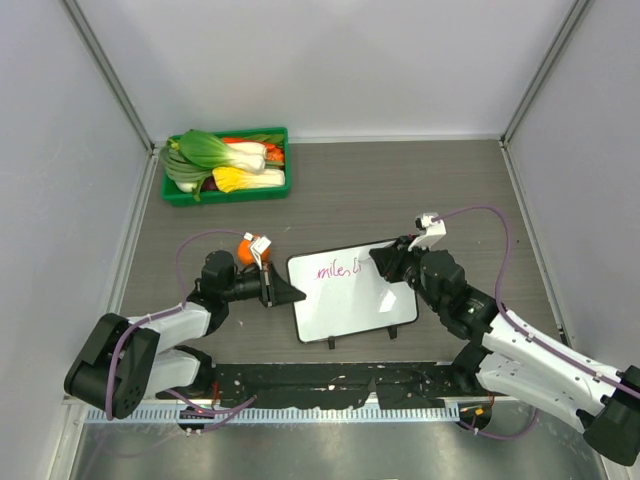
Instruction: Write a sentence on the whiteboard
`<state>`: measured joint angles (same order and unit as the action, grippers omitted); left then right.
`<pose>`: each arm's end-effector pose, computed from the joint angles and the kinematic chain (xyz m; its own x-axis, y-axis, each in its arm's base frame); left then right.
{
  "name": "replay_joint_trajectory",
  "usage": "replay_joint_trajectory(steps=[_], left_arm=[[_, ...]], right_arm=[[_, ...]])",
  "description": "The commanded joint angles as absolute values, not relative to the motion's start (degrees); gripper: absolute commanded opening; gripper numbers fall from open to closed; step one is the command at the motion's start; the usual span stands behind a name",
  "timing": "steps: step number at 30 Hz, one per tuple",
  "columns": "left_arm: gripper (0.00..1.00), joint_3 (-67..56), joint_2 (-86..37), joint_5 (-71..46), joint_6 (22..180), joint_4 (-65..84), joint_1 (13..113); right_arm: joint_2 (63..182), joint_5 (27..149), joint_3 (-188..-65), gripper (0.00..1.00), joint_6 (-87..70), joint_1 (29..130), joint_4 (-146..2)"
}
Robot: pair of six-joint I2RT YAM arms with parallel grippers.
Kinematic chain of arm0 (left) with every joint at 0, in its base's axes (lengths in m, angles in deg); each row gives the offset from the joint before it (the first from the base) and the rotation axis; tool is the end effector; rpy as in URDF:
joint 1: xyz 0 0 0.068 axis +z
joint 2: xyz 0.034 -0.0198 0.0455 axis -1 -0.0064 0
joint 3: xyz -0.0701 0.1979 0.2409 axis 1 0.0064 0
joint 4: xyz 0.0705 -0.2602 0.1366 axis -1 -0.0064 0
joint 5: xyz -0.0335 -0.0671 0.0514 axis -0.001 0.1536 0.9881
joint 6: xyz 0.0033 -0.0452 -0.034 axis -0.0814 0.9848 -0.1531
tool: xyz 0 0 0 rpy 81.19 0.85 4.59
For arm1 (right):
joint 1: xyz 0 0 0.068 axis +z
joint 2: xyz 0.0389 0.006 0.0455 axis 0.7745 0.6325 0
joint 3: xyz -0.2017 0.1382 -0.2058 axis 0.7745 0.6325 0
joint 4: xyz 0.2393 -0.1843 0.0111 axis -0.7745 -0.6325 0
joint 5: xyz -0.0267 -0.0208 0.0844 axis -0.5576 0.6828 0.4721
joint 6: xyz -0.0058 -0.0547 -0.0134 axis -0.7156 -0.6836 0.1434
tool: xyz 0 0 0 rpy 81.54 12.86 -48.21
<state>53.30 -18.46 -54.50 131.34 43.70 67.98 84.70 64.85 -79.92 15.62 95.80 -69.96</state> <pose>0.1870 -0.1070 0.1673 -0.8327 -0.1261 -0.5391 0.4786 0.3257 -0.8154 0.1466 0.1316 0.2897 -0.3901 0.3130 -0.8659 -0.3409 0.8245 0.4516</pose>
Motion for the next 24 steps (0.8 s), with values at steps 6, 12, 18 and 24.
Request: replay_joint_trajectory(steps=[6,12,18,24], left_arm=[[0.0,53.5,-19.7,-48.07,126.63,41.77,68.27],[0.0,53.59,-19.61,-48.07,126.63,41.69,68.27],[0.0,53.59,-19.52,-47.99,126.72,41.6,68.27],[0.0,53.59,-19.52,-47.9,126.63,41.6,68.27]], right_arm=[[86.7,61.83,-79.43,0.01,14.65,95.67,-65.82],[87.4,61.48,-78.11,0.01,14.82,95.59,-66.34],[86.61,61.13,-78.38,0.01,14.56,95.67,-67.48],[83.1,61.21,-79.69,0.01,15.0,95.67,-67.75]])
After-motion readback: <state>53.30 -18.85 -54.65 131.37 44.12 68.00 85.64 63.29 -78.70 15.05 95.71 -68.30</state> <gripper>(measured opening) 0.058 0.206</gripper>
